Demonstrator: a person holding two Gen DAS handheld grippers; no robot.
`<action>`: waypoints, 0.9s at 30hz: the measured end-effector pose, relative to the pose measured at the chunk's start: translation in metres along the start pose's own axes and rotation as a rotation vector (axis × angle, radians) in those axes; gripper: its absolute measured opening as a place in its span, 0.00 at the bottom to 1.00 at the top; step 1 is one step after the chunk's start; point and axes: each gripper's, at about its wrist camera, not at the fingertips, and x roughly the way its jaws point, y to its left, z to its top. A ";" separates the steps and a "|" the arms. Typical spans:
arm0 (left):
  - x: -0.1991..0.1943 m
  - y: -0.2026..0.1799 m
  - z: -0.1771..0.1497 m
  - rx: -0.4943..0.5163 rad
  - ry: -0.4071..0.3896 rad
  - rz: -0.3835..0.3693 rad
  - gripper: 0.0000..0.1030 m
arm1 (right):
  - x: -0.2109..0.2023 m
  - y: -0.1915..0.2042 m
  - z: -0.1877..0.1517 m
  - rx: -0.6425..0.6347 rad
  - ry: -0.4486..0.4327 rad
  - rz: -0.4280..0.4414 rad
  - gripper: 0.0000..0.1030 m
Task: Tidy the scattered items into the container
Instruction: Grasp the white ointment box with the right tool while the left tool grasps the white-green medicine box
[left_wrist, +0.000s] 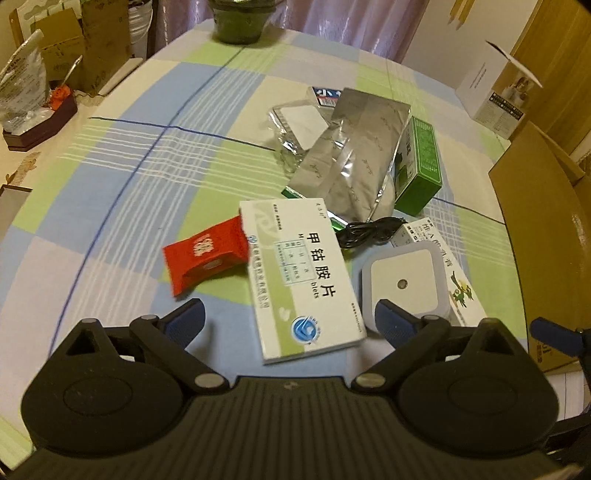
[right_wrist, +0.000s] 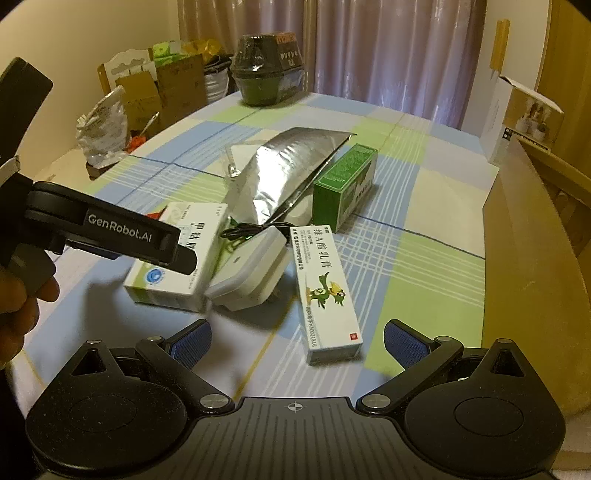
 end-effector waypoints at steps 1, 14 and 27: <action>0.003 -0.002 0.001 0.005 0.003 -0.001 0.91 | 0.003 -0.001 0.000 -0.002 0.002 -0.001 1.00; 0.013 -0.011 0.000 0.109 0.036 -0.008 0.61 | 0.029 -0.011 0.000 -0.018 0.046 0.004 1.00; 0.000 -0.005 0.006 0.128 0.053 -0.062 0.59 | 0.041 -0.014 0.007 -0.037 0.053 -0.011 1.00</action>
